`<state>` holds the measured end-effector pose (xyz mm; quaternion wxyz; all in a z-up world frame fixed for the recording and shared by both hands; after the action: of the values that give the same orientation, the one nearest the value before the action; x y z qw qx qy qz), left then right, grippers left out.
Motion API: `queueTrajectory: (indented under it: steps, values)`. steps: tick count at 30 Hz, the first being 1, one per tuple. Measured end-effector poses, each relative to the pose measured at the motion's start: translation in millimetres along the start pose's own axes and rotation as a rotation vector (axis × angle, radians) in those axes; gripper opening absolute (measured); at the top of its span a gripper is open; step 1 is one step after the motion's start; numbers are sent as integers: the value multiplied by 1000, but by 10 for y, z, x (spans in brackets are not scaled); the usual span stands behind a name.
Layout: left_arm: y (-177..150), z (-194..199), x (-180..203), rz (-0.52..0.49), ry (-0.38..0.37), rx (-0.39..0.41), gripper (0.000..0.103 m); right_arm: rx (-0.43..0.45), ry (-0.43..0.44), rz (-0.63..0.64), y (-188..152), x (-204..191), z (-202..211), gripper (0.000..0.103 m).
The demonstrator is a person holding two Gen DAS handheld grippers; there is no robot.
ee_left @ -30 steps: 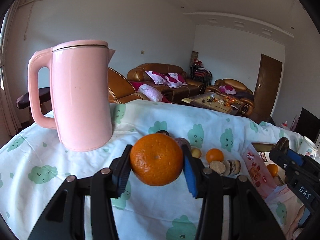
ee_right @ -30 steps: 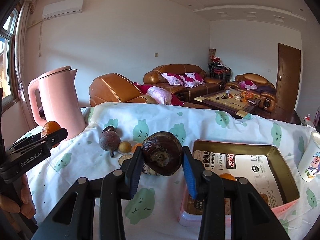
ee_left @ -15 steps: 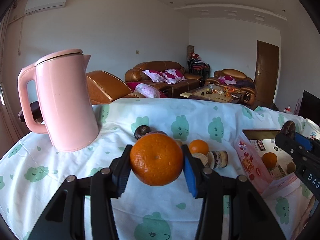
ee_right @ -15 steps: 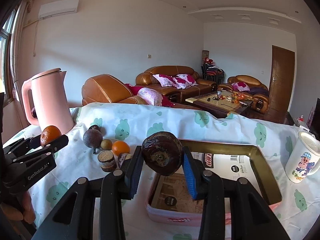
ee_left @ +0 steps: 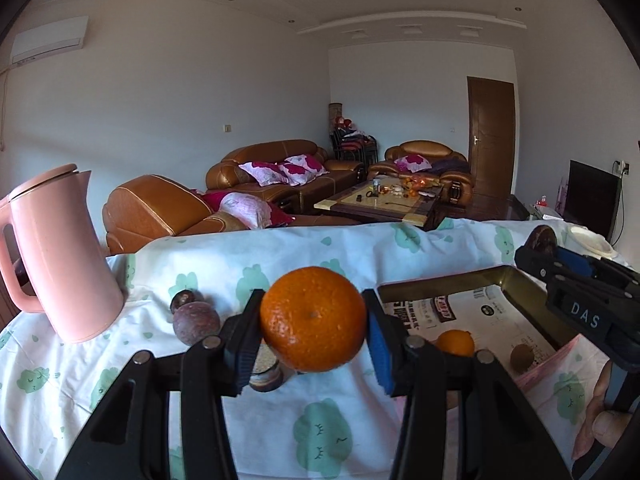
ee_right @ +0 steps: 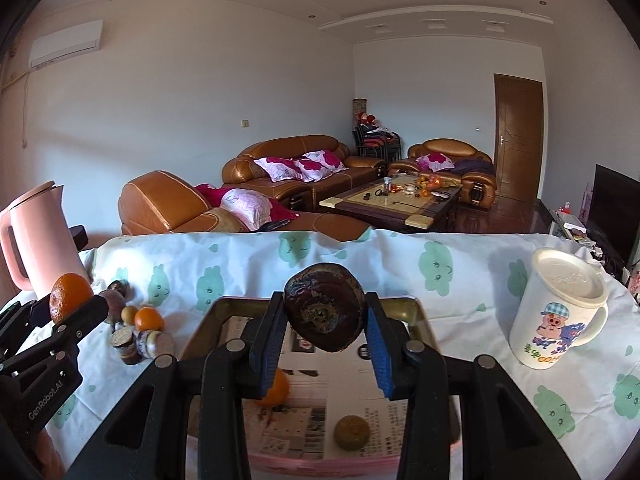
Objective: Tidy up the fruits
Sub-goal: 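Carry both fruits over the pink tin and open both tools to release them, then withdraw both open tools from the tin toward the remaining items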
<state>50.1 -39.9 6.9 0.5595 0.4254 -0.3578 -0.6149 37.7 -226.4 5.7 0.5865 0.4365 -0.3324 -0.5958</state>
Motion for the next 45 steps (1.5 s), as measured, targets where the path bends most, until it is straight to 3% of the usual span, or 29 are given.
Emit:
queueTrajectory:
  steps: [11,21,28,32,36,38,40,42,45]
  values:
    - [18,-125,764,-83,-84,-59,49,-46,-92,-48,34,559,-133,40]
    - [-99,-173,1054,-163,-73,-118,49,-165,-1,-82,-110,559,-382,41]
    - [-104,-231,1030,-165,-56,-153,51,-200,30,-75,-164,487,-450,41]
    - [-96,-183,1049,-177,-55,-128,52,-201,55,-112,-170,531,-454,41]
    - [-75,-112,1038,-175,-38,-92,81,-225,97,-179,-211,575,-488,44]
    - [-58,-60,1008,-162,-32,-63,87,-217,107,-194,-206,587,-463,47]
    - [-50,-22,987,-157,-32,-45,102,-189,95,-197,-182,591,-415,54]
    - [-38,8,952,-147,-24,-30,103,-155,85,-210,-152,623,-351,68]
    - [-33,36,936,-150,-38,-20,103,-89,106,-259,-101,678,-246,74]
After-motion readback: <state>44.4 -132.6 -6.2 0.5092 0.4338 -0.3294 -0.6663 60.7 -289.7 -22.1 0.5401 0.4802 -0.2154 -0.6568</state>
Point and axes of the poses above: each gripper's, at about its wrist camera, not at the fingertips, and z roughly against the way its jaws point, x to its right, y to its top, the point moved 2 cm from there along -z, roughly the way its jaws point, and after that the axes turned 13 degrees about y, right-handed, at the moved point
